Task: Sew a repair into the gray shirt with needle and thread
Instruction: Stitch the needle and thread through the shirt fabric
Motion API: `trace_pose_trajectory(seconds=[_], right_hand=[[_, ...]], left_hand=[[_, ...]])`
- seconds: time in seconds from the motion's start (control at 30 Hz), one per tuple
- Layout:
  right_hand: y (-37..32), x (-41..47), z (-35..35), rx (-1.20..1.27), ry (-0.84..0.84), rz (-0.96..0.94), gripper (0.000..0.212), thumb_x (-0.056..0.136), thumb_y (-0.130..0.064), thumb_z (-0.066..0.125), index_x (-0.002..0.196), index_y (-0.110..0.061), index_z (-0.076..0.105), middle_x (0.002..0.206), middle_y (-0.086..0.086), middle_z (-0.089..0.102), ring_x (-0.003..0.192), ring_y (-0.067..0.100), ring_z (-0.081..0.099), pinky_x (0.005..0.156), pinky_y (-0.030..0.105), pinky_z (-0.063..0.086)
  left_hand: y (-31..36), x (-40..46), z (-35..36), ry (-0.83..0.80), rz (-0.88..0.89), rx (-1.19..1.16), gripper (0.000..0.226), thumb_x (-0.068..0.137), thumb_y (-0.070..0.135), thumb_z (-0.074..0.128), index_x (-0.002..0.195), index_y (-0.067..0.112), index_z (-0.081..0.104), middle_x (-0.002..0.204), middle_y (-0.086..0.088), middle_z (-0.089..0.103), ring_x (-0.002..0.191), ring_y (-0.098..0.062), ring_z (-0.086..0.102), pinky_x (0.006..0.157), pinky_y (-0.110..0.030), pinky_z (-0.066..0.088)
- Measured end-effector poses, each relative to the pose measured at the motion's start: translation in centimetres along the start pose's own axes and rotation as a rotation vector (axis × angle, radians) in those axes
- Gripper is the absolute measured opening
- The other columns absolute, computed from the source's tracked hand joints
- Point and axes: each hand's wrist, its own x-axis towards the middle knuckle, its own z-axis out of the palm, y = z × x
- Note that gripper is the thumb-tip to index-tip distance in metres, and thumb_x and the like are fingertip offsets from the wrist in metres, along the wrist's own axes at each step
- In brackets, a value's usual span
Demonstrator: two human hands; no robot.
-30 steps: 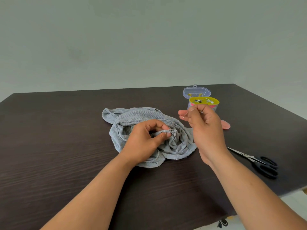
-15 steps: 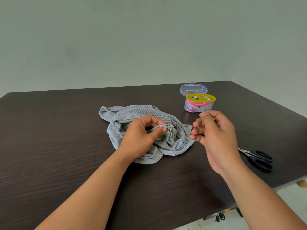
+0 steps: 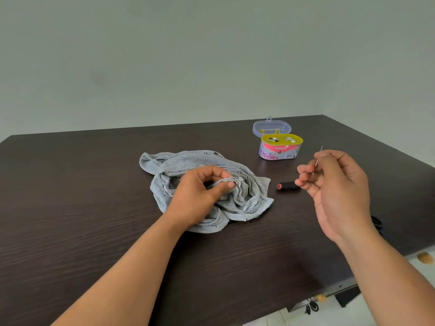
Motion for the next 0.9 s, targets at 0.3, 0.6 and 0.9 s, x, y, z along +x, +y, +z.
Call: trace_pose_trajectory(seconds=[0.3, 0.6, 0.9], right_hand=[[-0.5, 1.0, -0.5, -0.011, 0.051, -0.035, 0.021, 0.097, -0.001, 0.049, 0.085, -0.014, 0.062, 0.066, 0.001, 0.056, 0.059, 0.018, 0.056, 0.081, 0.05, 0.06], [2.9, -3.1, 1.4, -0.57, -0.378, 0.004, 0.017, 0.089, -0.008, 0.066, 0.088, -0.023, 0.073, 0.077, -0.005, 0.076, 0.066, 0.004, 0.067, 0.074, 0.034, 0.058], [3.8, -4.0, 2.8, -0.64, -0.392, 0.084, 0.02, 0.086, -0.012, 0.067, 0.081, -0.03, 0.074, 0.075, -0.008, 0.076, 0.071, 0.009, 0.071, 0.08, 0.044, 0.061]], left_hand=[[0.0, 0.0, 0.0, -0.007, -0.018, 0.018, 0.003, 0.09, 0.015, 0.076, 0.092, 0.016, 0.075, 0.087, -0.006, 0.078, 0.075, -0.012, 0.072, 0.071, -0.017, 0.056], [-0.3, 0.1, 0.0, -0.002, -0.018, 0.009, 0.002, 0.091, 0.013, 0.075, 0.092, 0.014, 0.074, 0.087, -0.011, 0.077, 0.077, -0.02, 0.073, 0.077, -0.027, 0.061], [-0.4, 0.1, 0.1, -0.012, 0.029, -0.011, 0.005, 0.09, 0.009, 0.076, 0.093, 0.012, 0.074, 0.085, -0.01, 0.077, 0.074, -0.012, 0.071, 0.072, -0.021, 0.058]])
